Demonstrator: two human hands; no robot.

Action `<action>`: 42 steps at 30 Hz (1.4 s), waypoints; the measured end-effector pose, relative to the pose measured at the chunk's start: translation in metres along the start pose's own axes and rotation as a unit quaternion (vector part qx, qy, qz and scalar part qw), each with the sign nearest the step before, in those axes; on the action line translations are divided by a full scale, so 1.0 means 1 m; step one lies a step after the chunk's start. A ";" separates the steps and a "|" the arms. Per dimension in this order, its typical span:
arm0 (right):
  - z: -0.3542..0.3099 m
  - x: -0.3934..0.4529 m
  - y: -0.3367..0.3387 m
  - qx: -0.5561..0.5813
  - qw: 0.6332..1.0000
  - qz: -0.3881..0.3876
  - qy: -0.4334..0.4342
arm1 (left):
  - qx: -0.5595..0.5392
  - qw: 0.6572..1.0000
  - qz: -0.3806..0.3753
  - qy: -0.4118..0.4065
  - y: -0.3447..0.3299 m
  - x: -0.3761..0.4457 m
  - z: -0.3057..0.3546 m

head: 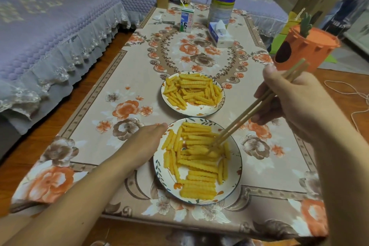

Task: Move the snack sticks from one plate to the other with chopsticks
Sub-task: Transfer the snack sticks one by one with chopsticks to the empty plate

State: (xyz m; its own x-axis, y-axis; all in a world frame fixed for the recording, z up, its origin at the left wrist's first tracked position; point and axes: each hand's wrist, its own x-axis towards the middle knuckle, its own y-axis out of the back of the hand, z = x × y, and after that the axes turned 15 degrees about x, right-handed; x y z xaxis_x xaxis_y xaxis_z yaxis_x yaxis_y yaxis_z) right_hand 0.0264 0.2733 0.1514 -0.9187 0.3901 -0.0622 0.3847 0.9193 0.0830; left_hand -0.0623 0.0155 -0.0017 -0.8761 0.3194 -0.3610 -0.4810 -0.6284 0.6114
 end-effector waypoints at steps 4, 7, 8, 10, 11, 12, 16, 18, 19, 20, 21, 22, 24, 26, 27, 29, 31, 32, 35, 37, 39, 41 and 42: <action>0.006 0.002 -0.004 -0.033 0.998 -0.044 -0.015 | 0.002 1.000 0.004 0.003 0.000 -0.001 0.001; 0.003 0.003 0.003 -0.031 0.999 -0.041 -0.009 | 0.000 1.000 -0.003 0.000 0.000 -0.002 0.000; 0.003 0.004 0.006 -0.016 0.999 -0.027 0.001 | -0.002 1.000 -0.003 0.000 0.001 -0.002 -0.001; 0.005 0.009 0.012 0.029 0.999 0.015 0.022 | -0.004 1.000 -0.002 -0.001 0.001 -0.001 -0.002; 0.009 0.012 0.014 0.051 0.997 0.040 0.033 | -0.004 1.000 -0.001 -0.001 0.001 -0.001 -0.001; 0.014 0.015 0.015 0.066 0.995 0.064 0.048 | -0.004 1.000 0.003 -0.001 0.001 0.000 -0.002; 0.041 0.029 0.007 0.055 0.987 0.100 0.110 | -0.004 1.000 0.001 0.007 0.000 0.001 -0.001; 0.056 0.034 -0.002 0.036 0.987 0.093 0.126 | -0.002 1.000 0.005 0.008 0.000 0.002 -0.001; 0.062 0.037 -0.006 0.024 0.987 0.091 0.133 | 0.000 1.000 0.008 0.008 0.000 0.002 -0.001; 0.068 0.039 -0.010 0.013 0.987 0.088 0.135 | 0.004 1.000 0.010 0.009 -0.001 0.002 -0.001; 0.073 0.041 -0.013 0.008 0.987 0.084 0.134 | 0.007 1.000 0.009 0.010 0.000 0.002 -0.001; 0.077 0.043 -0.015 0.012 0.988 0.081 0.128 | 0.008 1.000 0.006 0.010 -0.001 0.002 -0.002; 0.080 0.045 -0.016 0.028 0.989 0.082 0.117 | 0.003 1.000 0.001 0.006 0.000 0.001 -0.002; 0.073 0.044 -0.014 0.050 0.988 0.093 0.114 | -0.002 1.000 -0.004 0.004 0.001 -0.001 -0.002; 0.066 0.041 -0.012 0.066 0.986 0.101 0.116 | -0.004 1.000 -0.006 0.004 0.001 -0.001 -0.001; 0.048 0.033 -0.006 0.099 0.983 0.105 0.115 | -0.002 1.000 -0.005 0.000 0.002 -0.002 0.001; 0.027 0.023 0.002 0.117 0.987 0.067 0.083 | 0.001 1.000 -0.002 -0.003 0.003 -0.002 0.002; 0.017 0.018 0.006 0.114 0.991 0.036 0.055 | -0.001 1.000 -0.002 -0.003 0.003 -0.002 0.002; -0.001 0.003 0.010 0.065 0.996 -0.047 -0.026 | -0.006 1.000 -0.002 -0.001 0.002 -0.001 0.002; -0.004 -0.003 0.007 0.024 0.996 -0.070 -0.046 | -0.004 1.000 -0.004 -0.003 0.002 -0.001 0.002; -0.003 -0.006 0.002 -0.002 0.995 -0.087 -0.051 | -0.005 1.000 -0.007 -0.003 0.002 -0.003 0.002; -0.003 -0.007 -0.002 -0.013 0.993 -0.104 -0.050 | -0.005 1.000 -0.007 -0.001 0.002 -0.004 0.003; -0.003 -0.008 -0.004 -0.019 0.993 -0.110 -0.047 | -0.003 1.000 -0.006 -0.001 0.003 -0.004 0.003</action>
State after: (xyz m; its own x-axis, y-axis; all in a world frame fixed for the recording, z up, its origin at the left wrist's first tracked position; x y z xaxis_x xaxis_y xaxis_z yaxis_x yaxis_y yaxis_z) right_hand 0.0317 0.2666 0.1543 -0.9669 0.1850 -0.1758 0.1703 0.9808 0.0952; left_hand -0.0599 0.0149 0.0039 -0.8703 0.3280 -0.3673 -0.4913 -0.6293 0.6021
